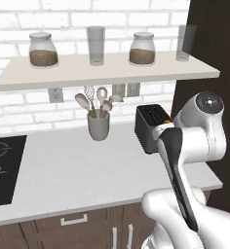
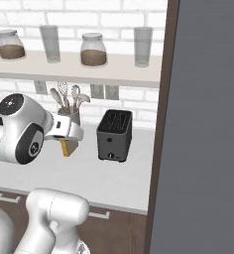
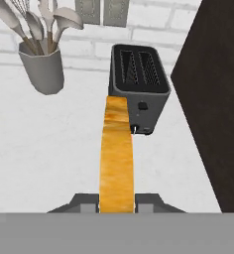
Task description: Start the toaster. Once the lever pops up, take the bread to the plate on the dining counter.
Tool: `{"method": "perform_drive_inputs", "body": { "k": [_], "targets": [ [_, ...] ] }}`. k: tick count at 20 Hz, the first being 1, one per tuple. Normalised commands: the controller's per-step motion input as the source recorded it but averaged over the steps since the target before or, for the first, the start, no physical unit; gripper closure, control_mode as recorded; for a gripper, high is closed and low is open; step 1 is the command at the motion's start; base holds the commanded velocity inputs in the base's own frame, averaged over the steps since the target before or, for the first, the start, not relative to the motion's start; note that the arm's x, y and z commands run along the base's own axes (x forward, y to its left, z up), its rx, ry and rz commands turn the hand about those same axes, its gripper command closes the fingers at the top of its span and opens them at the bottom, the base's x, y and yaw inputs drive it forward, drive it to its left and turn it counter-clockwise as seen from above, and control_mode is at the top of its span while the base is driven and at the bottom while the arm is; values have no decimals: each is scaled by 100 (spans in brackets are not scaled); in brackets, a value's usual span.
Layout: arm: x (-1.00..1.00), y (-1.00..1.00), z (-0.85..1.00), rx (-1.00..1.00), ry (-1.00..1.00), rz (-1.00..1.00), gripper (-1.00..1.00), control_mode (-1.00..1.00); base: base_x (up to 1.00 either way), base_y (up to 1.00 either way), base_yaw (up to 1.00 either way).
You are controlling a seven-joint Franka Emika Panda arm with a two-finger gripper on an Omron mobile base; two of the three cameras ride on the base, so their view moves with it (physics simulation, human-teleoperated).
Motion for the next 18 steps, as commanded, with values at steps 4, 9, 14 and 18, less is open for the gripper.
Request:
{"method": "perform_drive_inputs", "body": {
  "k": [4,9,14,18],
  "targets": [
    [-56,0,11,6,6,0,100,-100,0,0,0],
    [-20,-3,0,8,1,0,100,-100,0,0,0],
    [-3,-6,0,5,0,0,100,-100,0,0,0],
    [-6,0,0,1,0,0,100,-100,0,0,0]
  ]
}}
